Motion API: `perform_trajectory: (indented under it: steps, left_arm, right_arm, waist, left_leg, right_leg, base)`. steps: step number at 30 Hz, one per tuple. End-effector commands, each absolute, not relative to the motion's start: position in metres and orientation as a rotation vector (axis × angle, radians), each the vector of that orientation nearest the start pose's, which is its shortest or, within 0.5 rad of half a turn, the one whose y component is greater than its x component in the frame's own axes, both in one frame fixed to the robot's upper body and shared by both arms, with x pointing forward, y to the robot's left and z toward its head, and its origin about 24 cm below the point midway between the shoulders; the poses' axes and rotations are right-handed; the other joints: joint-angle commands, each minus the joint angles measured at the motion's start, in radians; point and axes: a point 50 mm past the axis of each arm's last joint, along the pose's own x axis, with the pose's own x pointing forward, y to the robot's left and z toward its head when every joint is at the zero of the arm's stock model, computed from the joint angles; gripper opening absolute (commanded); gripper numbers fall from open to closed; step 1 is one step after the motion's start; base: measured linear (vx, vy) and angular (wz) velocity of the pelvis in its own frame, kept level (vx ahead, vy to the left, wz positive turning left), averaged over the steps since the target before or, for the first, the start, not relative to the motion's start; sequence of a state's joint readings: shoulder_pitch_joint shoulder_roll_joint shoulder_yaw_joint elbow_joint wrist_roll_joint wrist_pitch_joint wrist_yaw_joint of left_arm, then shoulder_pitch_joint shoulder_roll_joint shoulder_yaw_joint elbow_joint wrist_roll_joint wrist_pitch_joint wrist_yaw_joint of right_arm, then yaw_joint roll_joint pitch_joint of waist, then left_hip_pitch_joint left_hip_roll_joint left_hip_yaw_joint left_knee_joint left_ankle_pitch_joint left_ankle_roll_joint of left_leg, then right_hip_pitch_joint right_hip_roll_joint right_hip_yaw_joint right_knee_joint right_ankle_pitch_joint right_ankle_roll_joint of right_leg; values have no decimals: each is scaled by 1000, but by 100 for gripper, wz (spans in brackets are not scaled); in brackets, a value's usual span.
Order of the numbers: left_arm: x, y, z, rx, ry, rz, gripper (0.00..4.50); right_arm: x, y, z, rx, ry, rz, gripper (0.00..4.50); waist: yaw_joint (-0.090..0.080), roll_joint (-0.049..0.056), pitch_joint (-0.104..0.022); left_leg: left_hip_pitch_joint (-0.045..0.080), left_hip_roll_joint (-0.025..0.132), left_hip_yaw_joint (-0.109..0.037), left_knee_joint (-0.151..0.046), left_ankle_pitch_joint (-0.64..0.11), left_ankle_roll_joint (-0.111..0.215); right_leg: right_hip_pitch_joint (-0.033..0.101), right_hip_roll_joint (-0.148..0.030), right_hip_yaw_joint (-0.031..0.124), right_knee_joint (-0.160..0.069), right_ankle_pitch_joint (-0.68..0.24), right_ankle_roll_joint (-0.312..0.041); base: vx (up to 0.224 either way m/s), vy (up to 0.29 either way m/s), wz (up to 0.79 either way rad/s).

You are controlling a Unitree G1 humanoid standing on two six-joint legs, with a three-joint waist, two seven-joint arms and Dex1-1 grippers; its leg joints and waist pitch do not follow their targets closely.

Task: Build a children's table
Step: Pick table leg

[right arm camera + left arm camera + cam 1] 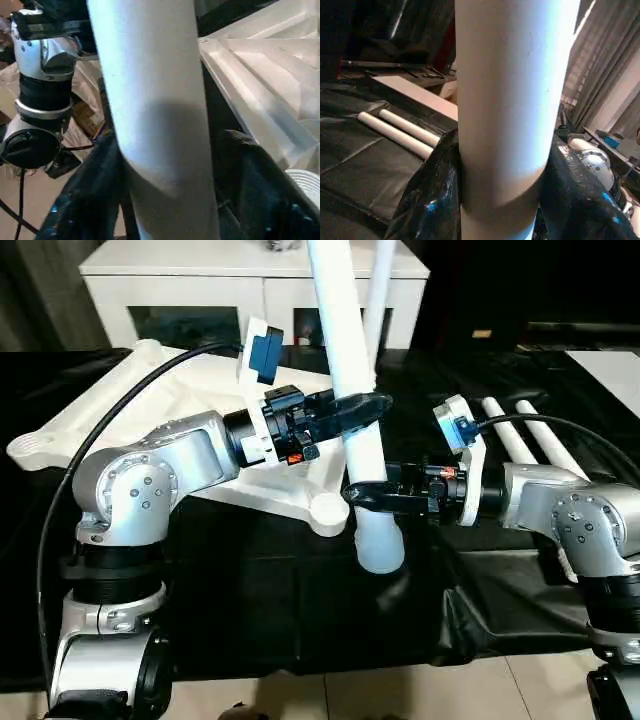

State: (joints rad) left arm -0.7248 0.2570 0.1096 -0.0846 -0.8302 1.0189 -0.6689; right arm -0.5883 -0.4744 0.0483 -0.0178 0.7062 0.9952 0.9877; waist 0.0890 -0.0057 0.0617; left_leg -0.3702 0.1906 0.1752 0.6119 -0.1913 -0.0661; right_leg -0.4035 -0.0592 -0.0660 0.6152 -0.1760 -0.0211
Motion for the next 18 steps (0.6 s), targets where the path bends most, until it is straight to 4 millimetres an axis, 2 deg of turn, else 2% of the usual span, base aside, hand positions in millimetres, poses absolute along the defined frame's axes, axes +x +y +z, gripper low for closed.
perform_trajectory:
  steps: [1, 3, 7, 8, 9, 10, 11, 12, 13, 14, 16, 18]
  left_arm:
    - [301, 96, 227, -395, 48, -1279, 181]
    - [302, 96, 227, -397, 47, -1279, 181]
    - [303, 96, 226, -395, 49, -1270, 181]
    - [309, 96, 223, -382, 71, -1205, 181]
    - [316, 98, 222, -411, 76, -1139, 237]
    - [317, 98, 222, -418, 78, -1124, 251]
    - [325, 100, 221, -460, 86, -1052, 251]
    - [327, 102, 220, -468, 87, -1022, 251]
    - [329, 102, 218, -477, 87, -975, 271]
    - [330, 102, 217, -481, 88, -953, 294]
    - [330, 100, 215, -481, 84, -922, 296]
    - [329, 97, 213, -488, 82, -907, 317]
  right_arm:
    - [295, -135, 151, 260, 422, 1267, 249]
    - [295, -134, 151, 255, 415, 1265, 245]
    - [297, -131, 152, 242, 379, 1249, 207]
    - [299, -128, 153, 216, 344, 1224, 202]
    - [303, -126, 153, 178, 318, 1185, 202]
    - [303, -126, 153, 170, 313, 1177, 199]
    - [307, -122, 153, 116, 280, 1119, 195]
    - [311, -120, 152, 68, 260, 1073, 189]
    - [315, -116, 149, -29, 230, 1008, 189]
    - [316, -114, 147, -56, 217, 976, 187]
    - [319, -110, 146, -74, 192, 926, 186]
    - [321, -106, 145, -123, 172, 884, 185]
  waist:
    - [2, -10, -76]
    - [2, -9, -77]
    - [1, -11, -77]
    - [1, -10, -77]
    - [0, -9, -77]
    - [-1, -10, -76]
    - [0, -9, -76]
    - [-1, -9, -76]
    - [-1, -8, -76]
    - [-5, -10, -77]
    - [-7, -10, -78]
    - [-5, -9, -79]
  left_leg:
    - [11, 32, -7, -63, -75, 13]
    - [10, 32, -8, -63, -71, 12]
    - [9, 30, -7, -62, -69, 12]
    - [8, 32, -7, -62, -67, 11]
    - [10, 30, -7, -62, -74, 7]
    - [9, 31, -5, -62, -75, 4]
    - [12, 31, -6, -61, -82, -4]
    - [10, 30, -8, -62, -80, -12]
    - [9, 32, -9, -63, -78, -19]
    - [9, 31, -10, -63, -77, -27]
    - [7, 30, -9, -63, -74, -23]
    - [9, 31, -8, -63, -67, -10]
  right_leg:
    - [57, -73, 49, -67, -205, -171]
    - [58, -72, 49, -65, -190, -174]
    - [58, -72, 49, -64, -181, -177]
    - [58, -72, 49, -64, -180, -176]
    - [57, -72, 49, -65, -186, -175]
    - [56, -72, 50, -66, -188, -174]
    - [55, -72, 49, -67, -198, -172]
    - [56, -72, 48, -67, -202, -168]
    - [56, -74, 48, -66, -203, -165]
    - [57, -73, 48, -65, -195, -163]
    - [59, -72, 49, -63, -176, -164]
    - [59, -72, 50, -61, -148, -171]
  base:
    - [0, 0, 0]
    - [0, 0, 0]
    - [0, 0, 0]
    - [0, 0, 0]
    - [0, 0, 0]
    - [0, 0, 0]
    - [0, 0, 0]
    - [0, 0, 0]
    - [0, 0, 0]
    - [0, 0, 0]
    - [0, 0, 0]
    - [0, 0, 0]
